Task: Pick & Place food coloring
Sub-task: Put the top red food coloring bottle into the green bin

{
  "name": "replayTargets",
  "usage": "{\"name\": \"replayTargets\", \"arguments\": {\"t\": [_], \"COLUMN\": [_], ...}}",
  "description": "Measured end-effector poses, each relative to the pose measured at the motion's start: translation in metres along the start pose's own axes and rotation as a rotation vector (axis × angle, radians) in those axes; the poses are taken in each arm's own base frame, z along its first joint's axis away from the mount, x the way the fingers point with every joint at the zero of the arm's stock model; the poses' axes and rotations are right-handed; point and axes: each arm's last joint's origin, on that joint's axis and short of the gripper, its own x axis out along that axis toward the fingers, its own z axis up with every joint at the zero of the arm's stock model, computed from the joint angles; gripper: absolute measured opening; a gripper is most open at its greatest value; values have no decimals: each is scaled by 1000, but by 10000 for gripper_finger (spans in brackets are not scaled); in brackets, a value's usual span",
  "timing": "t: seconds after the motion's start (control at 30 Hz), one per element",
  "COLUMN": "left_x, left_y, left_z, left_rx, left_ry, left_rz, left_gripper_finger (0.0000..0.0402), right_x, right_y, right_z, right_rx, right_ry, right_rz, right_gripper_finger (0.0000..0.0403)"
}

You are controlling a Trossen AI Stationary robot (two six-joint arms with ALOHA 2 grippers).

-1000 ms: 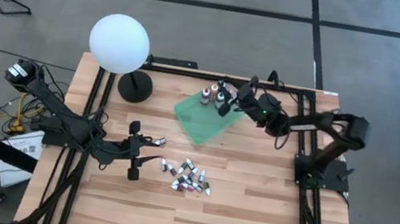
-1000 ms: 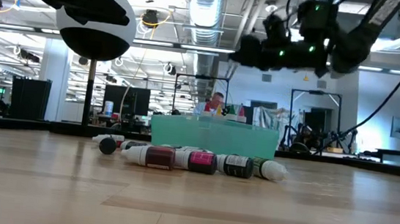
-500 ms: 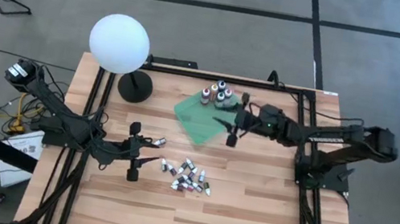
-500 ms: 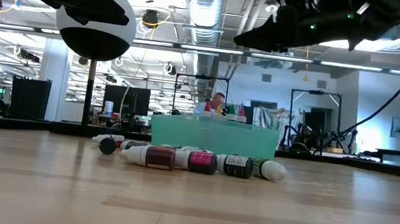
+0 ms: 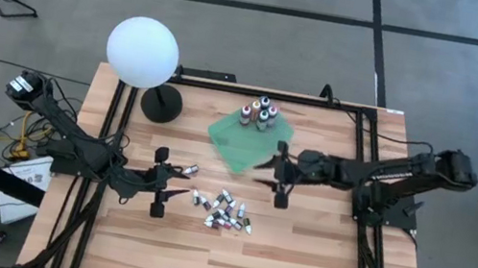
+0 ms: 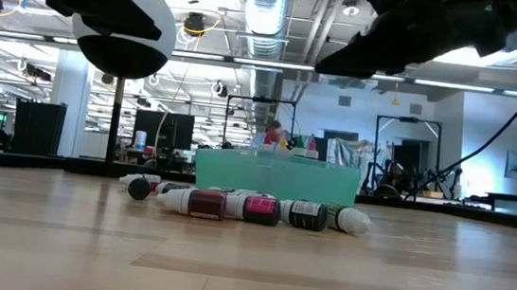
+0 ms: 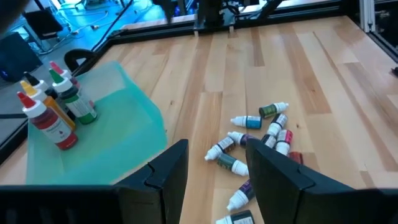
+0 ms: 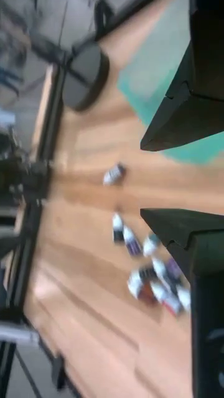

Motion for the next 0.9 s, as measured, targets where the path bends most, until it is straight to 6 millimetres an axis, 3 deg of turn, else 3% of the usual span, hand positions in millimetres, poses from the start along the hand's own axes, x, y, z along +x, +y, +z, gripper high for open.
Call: {"name": "replayTargets", "arguments": {"t": [0.27, 0.53, 0.67, 0.9], "left_x": [6, 41, 58, 65], "left_y": [-6, -14, -6, 7], "left_z": [-6, -34, -43, -51], "left_rx": [19, 48, -22, -119], "left_ry": [41, 165, 230, 286], "left_rz": [-64, -36, 52, 138], "left_gripper_finger": [156, 156, 156, 156], "right_x": [1, 9, 11, 15], "right_y": [34, 65, 72, 74], "right_z": [0, -8, -11, -19], "right_rx": [17, 43, 32, 27], "right_ry": [27, 87, 105, 154], "right_rz": [118, 213, 230, 233], "right_gripper_finger": [152, 152, 152, 152]}}
